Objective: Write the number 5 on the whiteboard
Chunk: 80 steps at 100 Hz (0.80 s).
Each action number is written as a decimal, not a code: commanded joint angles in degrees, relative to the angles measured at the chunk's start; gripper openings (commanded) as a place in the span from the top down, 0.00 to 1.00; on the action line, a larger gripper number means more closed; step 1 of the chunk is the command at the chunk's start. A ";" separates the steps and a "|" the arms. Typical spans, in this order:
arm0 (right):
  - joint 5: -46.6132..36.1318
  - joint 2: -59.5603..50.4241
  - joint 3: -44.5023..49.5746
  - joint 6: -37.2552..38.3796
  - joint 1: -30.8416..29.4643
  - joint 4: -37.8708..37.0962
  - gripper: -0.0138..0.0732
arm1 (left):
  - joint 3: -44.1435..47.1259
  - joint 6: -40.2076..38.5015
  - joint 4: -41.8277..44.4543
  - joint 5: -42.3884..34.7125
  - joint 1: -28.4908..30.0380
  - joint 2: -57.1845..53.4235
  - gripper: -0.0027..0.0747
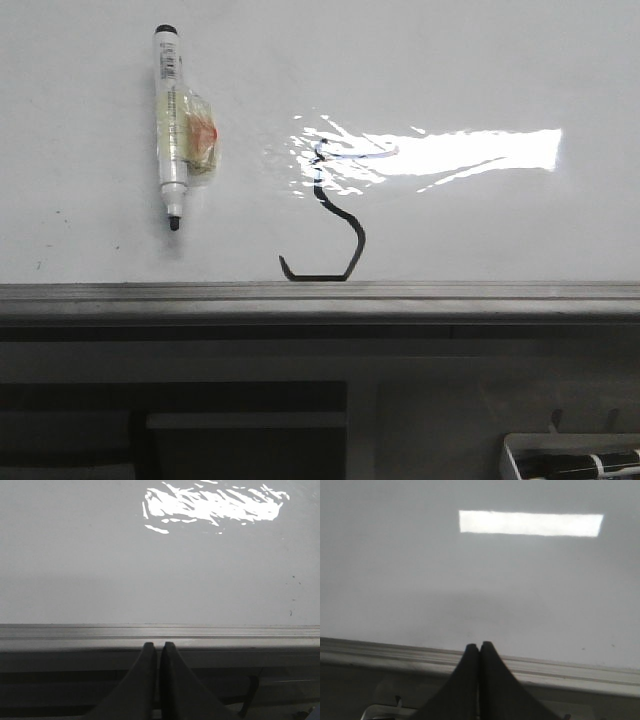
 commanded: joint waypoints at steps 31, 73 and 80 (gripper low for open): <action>8.79 -4.22 1.21 -1.03 -0.57 0.13 0.91 | 0.96 -0.63 -0.13 -2.99 0.07 -1.51 0.99; 8.42 -4.22 1.21 -1.03 -0.57 0.13 0.91 | 0.96 -0.63 -0.13 -2.99 0.07 -1.51 0.99; 8.42 -4.22 1.21 -1.03 -0.57 0.13 0.91 | 0.96 -0.63 -0.13 -2.99 0.07 -1.51 0.99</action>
